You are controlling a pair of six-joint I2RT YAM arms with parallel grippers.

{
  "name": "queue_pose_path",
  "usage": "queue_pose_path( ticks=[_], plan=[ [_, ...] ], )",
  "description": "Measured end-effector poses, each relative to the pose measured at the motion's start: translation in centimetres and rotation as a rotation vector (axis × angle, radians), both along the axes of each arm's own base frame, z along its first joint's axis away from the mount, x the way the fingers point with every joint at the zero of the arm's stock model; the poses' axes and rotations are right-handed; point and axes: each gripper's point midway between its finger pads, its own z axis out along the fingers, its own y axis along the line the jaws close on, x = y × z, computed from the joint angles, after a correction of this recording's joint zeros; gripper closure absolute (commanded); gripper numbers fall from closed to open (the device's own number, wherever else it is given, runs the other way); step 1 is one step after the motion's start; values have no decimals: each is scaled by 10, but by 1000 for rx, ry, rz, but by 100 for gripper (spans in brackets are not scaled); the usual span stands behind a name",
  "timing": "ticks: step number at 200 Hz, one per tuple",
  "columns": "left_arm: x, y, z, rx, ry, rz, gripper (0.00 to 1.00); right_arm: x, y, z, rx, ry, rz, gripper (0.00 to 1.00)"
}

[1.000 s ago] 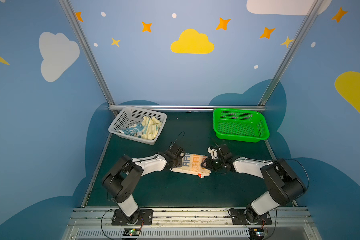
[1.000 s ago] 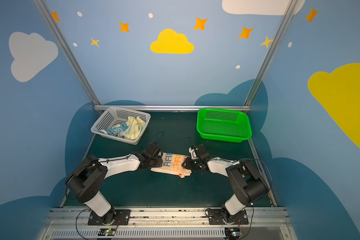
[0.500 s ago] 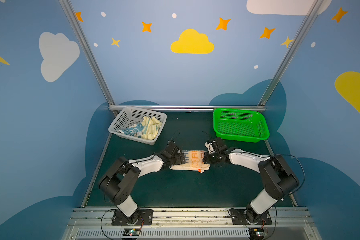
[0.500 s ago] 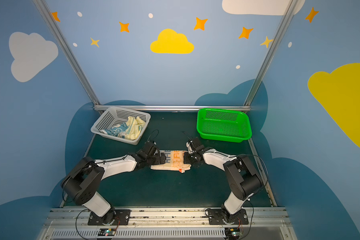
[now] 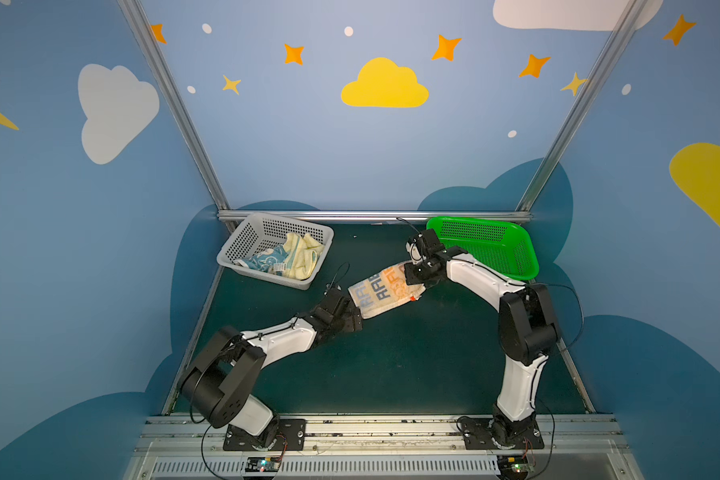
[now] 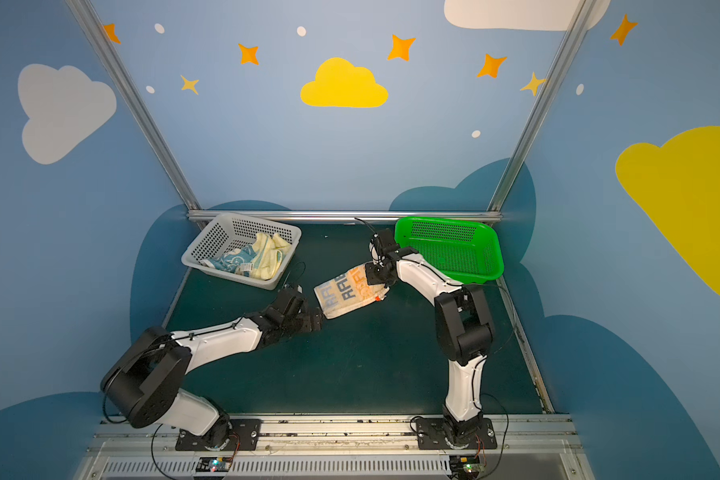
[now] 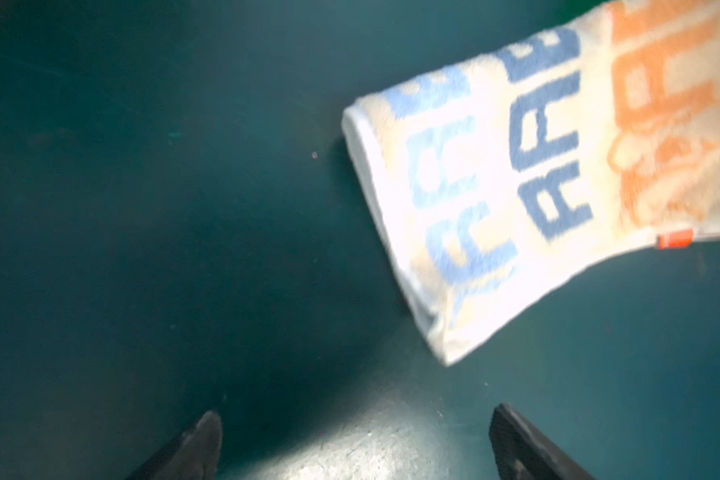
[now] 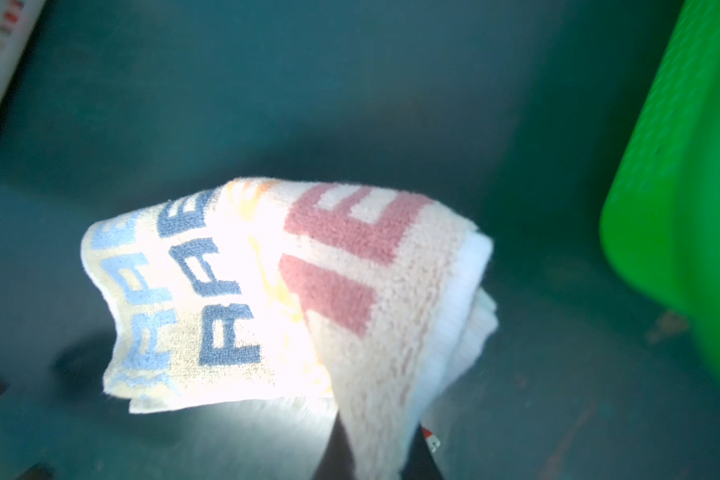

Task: Fold and stack the towels
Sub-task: 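Lift the folded towel with the right gripper toward the green basket while left releases, then lower the folded towel into the green basket and open the right gripper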

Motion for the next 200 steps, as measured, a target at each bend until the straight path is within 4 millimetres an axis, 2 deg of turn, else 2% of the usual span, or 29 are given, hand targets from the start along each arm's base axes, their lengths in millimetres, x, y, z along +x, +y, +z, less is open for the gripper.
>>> queue_pose_path(
  ticks=[32, 62, 90, 108, 161, 200],
  plan=[
    [1, 3, 2, 12, -12, 10, 0, 42, -10, 12, -27, -11, -18, 100],
    [2, 5, 2, 21, -14, 17, 0, 79, -25, 43, -18, -70, -42, 100],
    [2, 7, 3, 28, -17, 24, 0, 99, -42, 71, -16, -135, -48, 100],
    [2, 9, 4, 30, -23, 28, 0, 107, -53, 82, -18, -164, -57, 100],
    [0, 11, 3, 36, -21, 32, 0, 113, -88, 79, -40, -154, -99, 100],
    [0, 11, 3, 33, -19, 38, 0, 107, -127, 55, -55, -95, -148, 100]
  ],
)
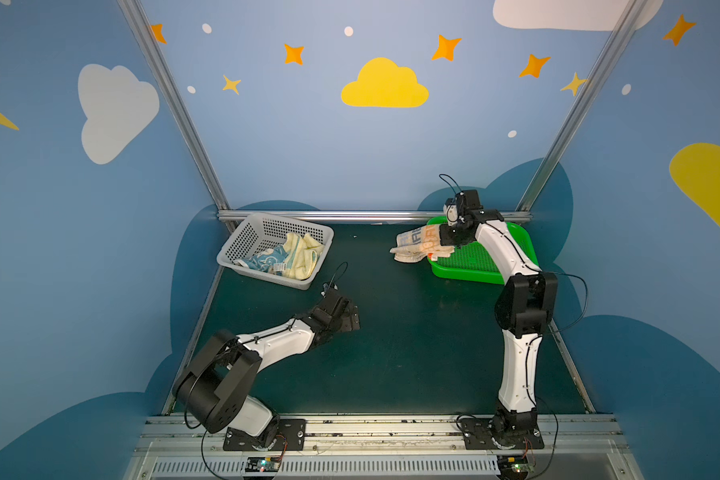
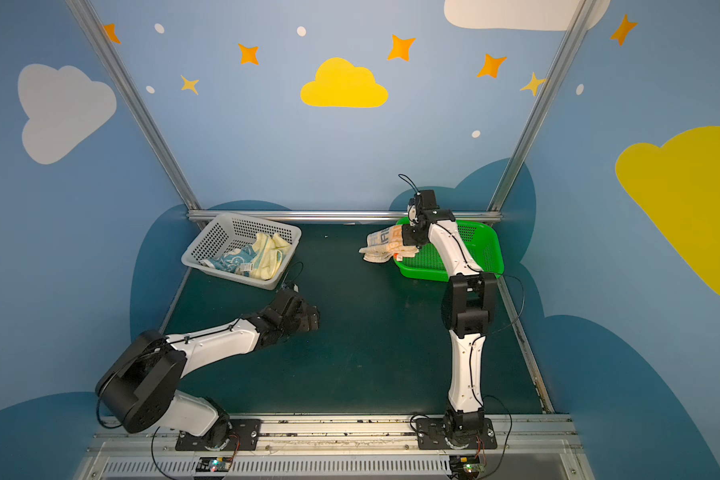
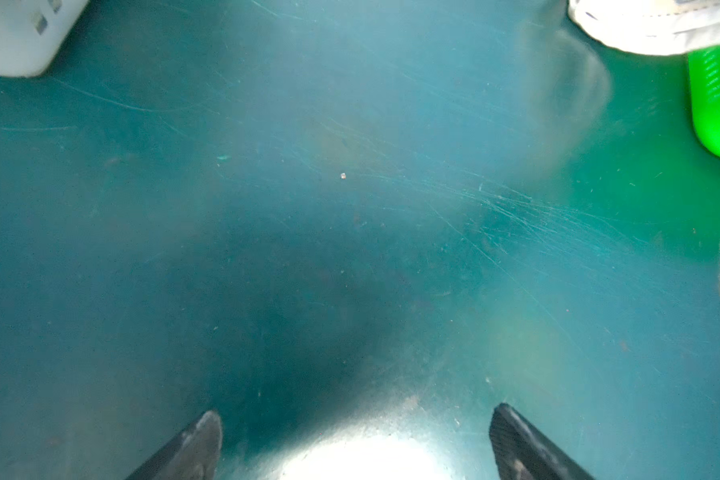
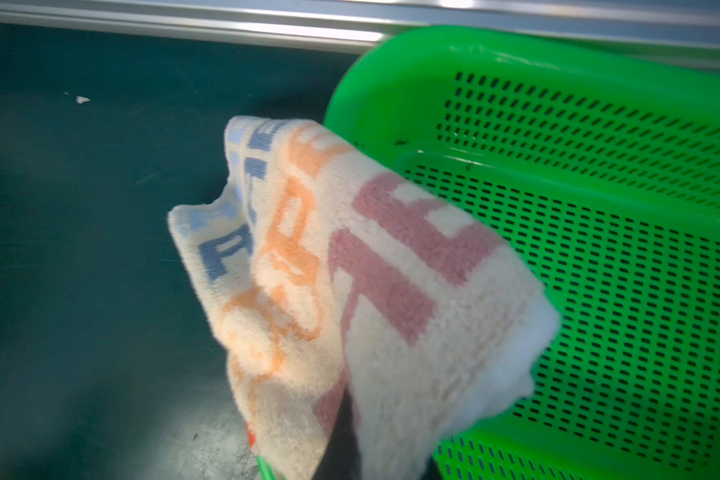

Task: Fold and stack the towels
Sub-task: 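Lower the folded towel into the green basket and open the right gripper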

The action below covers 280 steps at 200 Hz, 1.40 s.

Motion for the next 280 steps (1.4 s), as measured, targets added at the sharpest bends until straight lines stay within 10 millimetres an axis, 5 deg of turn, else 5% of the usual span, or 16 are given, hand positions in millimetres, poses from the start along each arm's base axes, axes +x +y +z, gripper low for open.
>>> queue_pose_path(
  ticks=[63, 99, 151, 206, 224, 243, 257, 280],
  plan=[
    [-2, 3, 6, 0, -6, 9, 0, -5, -70, -34, 27, 54, -117, 100],
    [-3, 6, 8, 9, -8, 16, 0, -4, -100, -37, 27, 53, -178, 100],
    [-4, 9, 11, 18, -12, 23, 0, -3, -133, -40, 2, 48, -242, 100],
    [-4, 9, 20, 8, -33, 23, 0, -3, -156, -62, -35, 87, -291, 100],
    [-3, 9, 23, 4, -42, 22, 0, -1, -161, -70, -42, 100, -306, 51],
    [-3, 9, 27, -1, -50, 22, 0, -3, -166, -74, -49, 111, -334, 26],
    [-3, 10, 30, -2, -59, 24, 0, -3, -168, -73, -53, 107, -348, 15],
    [-2, 12, 31, 11, -66, 27, 0, -4, -170, -71, -53, 98, -369, 14]
  ],
)
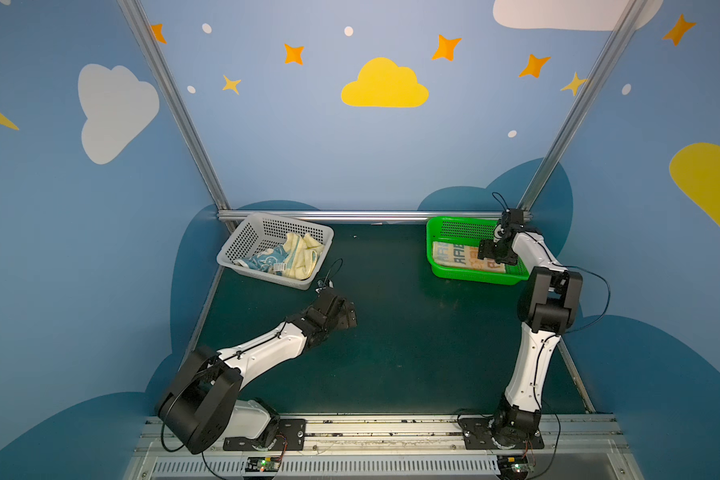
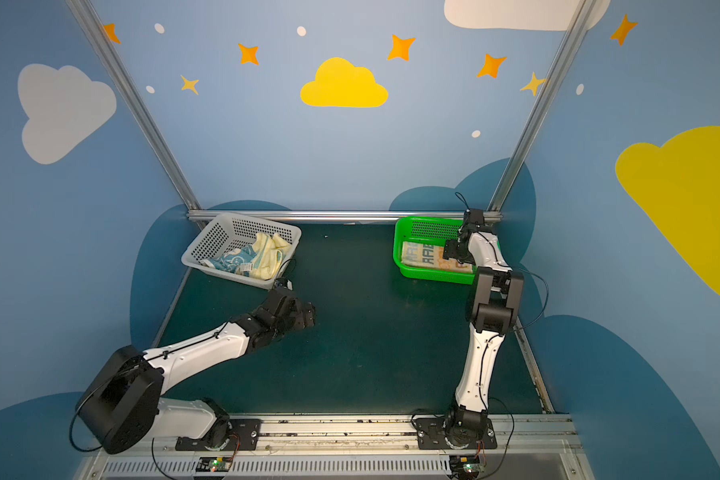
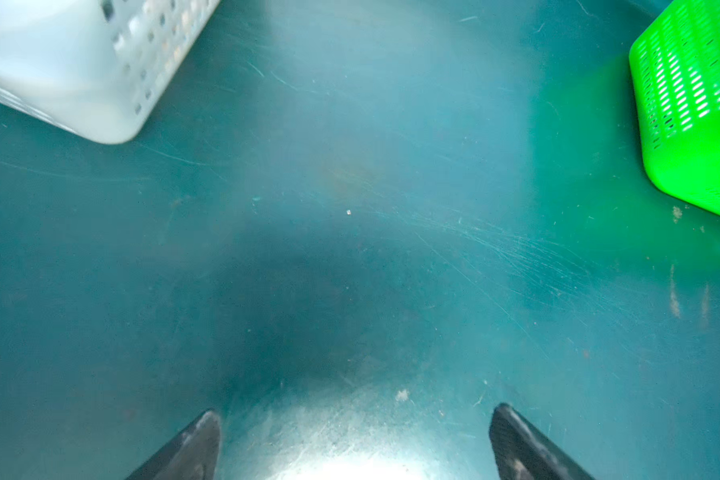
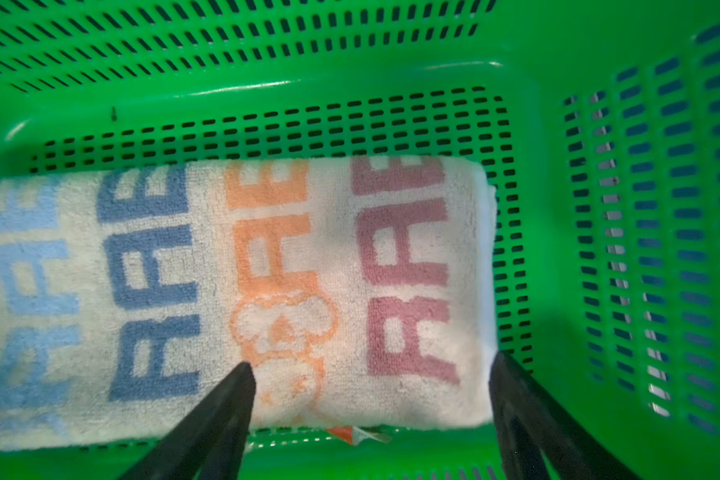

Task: Fold and stack the towels
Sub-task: 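Lower the folded towel into the green basket and open the right gripper, then reach the left gripper into the grey basket and grasp the yellow towel while right withdraws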

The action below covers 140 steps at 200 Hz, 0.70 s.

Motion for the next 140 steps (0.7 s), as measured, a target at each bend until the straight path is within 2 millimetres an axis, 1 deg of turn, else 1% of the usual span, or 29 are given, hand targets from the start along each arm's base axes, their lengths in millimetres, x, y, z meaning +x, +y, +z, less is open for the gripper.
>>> queue_pose_path(
  ticks=[17, 30, 44, 59, 78, 93, 106, 122, 132, 140],
  plan=[
    [-1, 2, 0, 18, 6, -3, 0, -7, 1, 2, -2, -1, -4, 14],
    [0, 3, 3, 34, 4, -2, 0, -13, 5, 9, -7, -12, 2, 14],
    [6, 5, 10, 44, -11, 4, 0, -19, 9, 23, -21, -41, 8, 14],
    [14, 9, 24, 55, -40, 20, 0, -26, 22, 43, -41, -91, 32, 14],
    [27, 16, 45, 64, -87, 44, 0, -33, 51, 73, -78, -174, 91, 14],
    [38, 26, 64, 69, -132, 72, 0, -37, 82, 96, -118, -246, 162, 14],
    [46, 38, 76, 78, -159, 103, 0, -42, 107, 111, -156, -298, 220, 11],
    [54, 55, 83, 91, -172, 147, 0, -50, 138, 121, -194, -344, 276, 11],
    [58, 67, 84, 99, -169, 183, 0, -55, 151, 122, -201, -359, 282, 11],
    [61, 78, 83, 107, -164, 210, 0, -60, 157, 122, -194, -363, 274, 11]
  ],
)
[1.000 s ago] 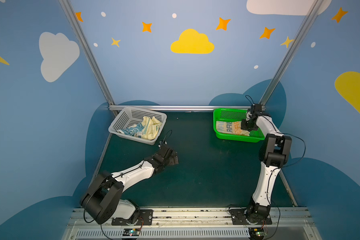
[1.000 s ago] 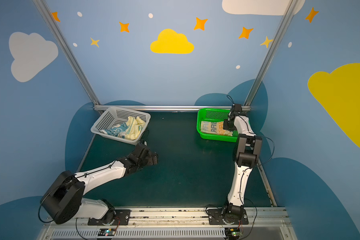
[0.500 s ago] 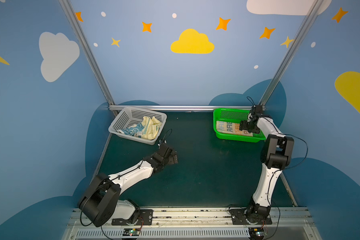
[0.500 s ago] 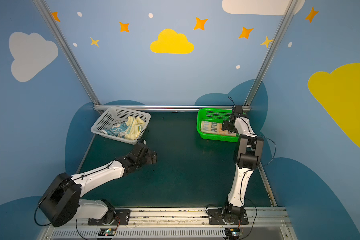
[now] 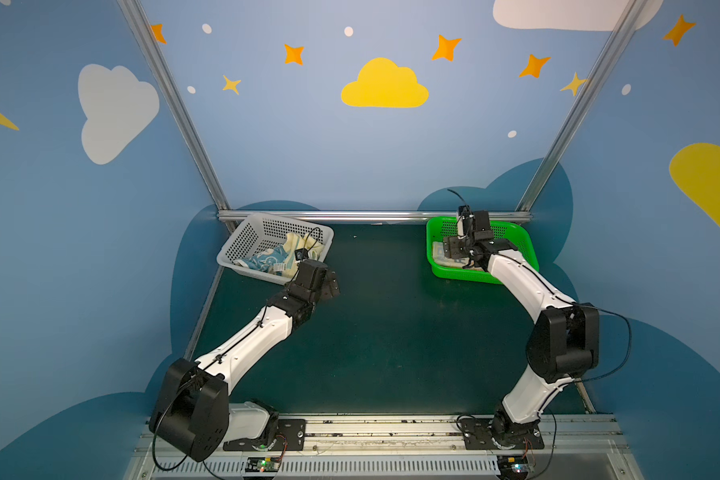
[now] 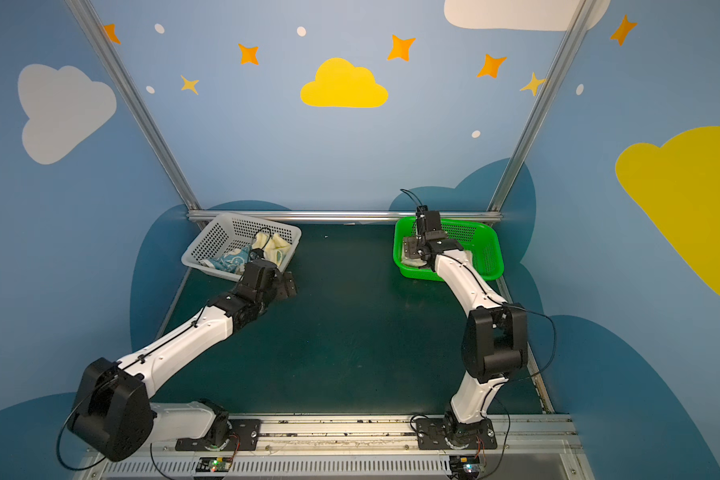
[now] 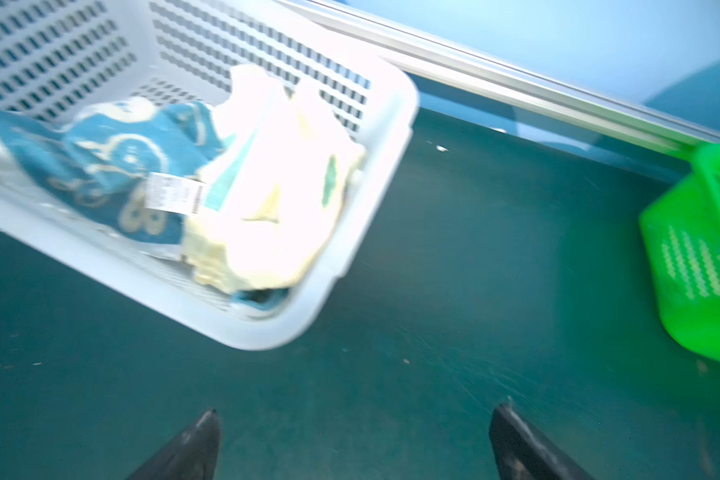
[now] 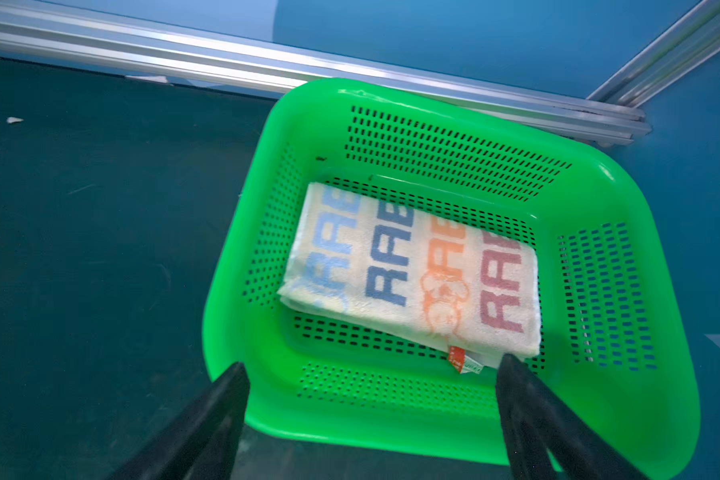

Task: Fold and stack the towels
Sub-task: 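Reach the left gripper into the grey basket and grasp the yellow towel while right withdraws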

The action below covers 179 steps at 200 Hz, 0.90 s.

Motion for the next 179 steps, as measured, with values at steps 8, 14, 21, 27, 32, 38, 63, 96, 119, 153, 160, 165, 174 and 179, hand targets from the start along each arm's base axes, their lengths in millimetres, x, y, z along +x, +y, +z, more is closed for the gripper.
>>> queue_pose_path(
  ticks=[8, 14, 21, 27, 32, 38, 63, 96, 119, 153, 160, 165, 174, 179],
  plan=[
    [2, 11, -1, 6, 9, 30, 0, -4, 4, -2, 19, 4, -5, 11],
    [4, 17, -2, 9, 14, 47, 0, -6, 6, -4, 45, 7, -12, 11],
    [6, 26, -2, 12, 19, 68, 0, -10, 7, -6, 76, 11, -21, 11],
    [7, 32, -2, 15, 23, 84, 0, -14, 7, -8, 105, 17, -30, 11],
    [9, 37, -1, 17, 24, 96, 0, -19, 8, -11, 138, 22, -38, 11],
    [11, 43, 1, 19, 21, 108, 0, -24, 11, -13, 170, 29, -35, 11],
    [26, 68, 16, 17, -1, 161, 0, -49, 22, -19, 256, 33, -10, 12],
    [62, 100, 33, 9, -20, 227, 0, -76, 59, -24, 277, 41, 96, 12],
    [88, 114, 25, 13, 13, 247, 0, -94, 90, -35, 274, 72, 213, 12],
    [121, 117, -14, -2, 117, 229, 6, -118, 124, -50, 270, 129, 359, 12],
    [127, 114, -22, -12, 138, 217, 6, -120, 129, -51, 270, 133, 378, 12],
    [130, 112, -27, -22, 149, 207, 6, -122, 133, -53, 269, 138, 392, 12],
    [134, 106, -34, -39, 165, 184, 7, -124, 138, -56, 266, 150, 409, 12],
    [134, 102, -38, -48, 175, 171, 7, -125, 141, -59, 262, 158, 416, 12]
  ],
)
